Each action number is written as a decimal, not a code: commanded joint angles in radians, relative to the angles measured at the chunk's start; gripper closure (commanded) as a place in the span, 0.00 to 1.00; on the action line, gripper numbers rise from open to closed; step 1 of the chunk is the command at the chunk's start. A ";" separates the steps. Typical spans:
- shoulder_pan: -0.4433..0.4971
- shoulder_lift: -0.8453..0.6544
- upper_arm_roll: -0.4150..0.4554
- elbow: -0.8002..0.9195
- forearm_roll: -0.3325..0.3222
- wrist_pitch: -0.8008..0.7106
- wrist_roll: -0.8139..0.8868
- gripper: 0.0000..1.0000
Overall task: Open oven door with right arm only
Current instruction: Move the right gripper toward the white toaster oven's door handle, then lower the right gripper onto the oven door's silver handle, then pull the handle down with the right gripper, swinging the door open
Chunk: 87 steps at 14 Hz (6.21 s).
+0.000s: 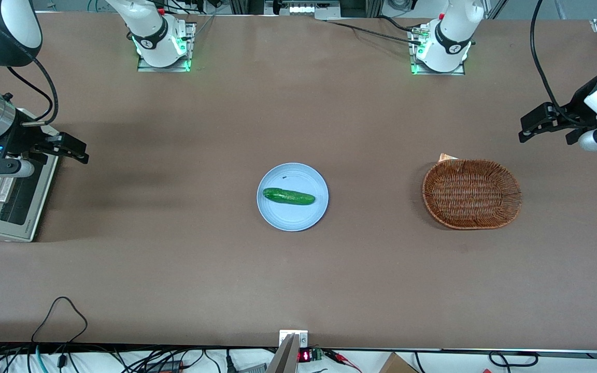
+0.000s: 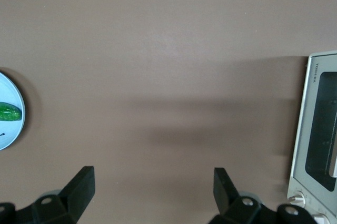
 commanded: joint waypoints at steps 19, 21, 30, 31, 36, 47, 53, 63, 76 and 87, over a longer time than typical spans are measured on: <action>-0.003 -0.024 0.004 -0.022 -0.026 -0.026 0.015 0.02; -0.003 -0.022 0.004 -0.022 -0.026 -0.026 0.015 0.04; -0.003 -0.014 0.002 -0.022 -0.024 -0.032 0.082 0.90; -0.003 -0.014 0.001 -0.022 -0.024 -0.032 0.082 0.98; -0.002 0.012 -0.001 -0.021 -0.038 -0.030 0.088 1.00; -0.014 0.160 -0.062 -0.032 -0.467 -0.006 0.156 1.00; -0.041 0.251 -0.091 -0.052 -0.665 0.043 0.353 1.00; -0.060 0.279 -0.159 -0.110 -0.737 0.144 0.374 1.00; -0.063 0.317 -0.169 -0.134 -0.736 0.246 0.383 1.00; -0.054 0.320 -0.159 -0.179 -0.656 0.359 0.381 1.00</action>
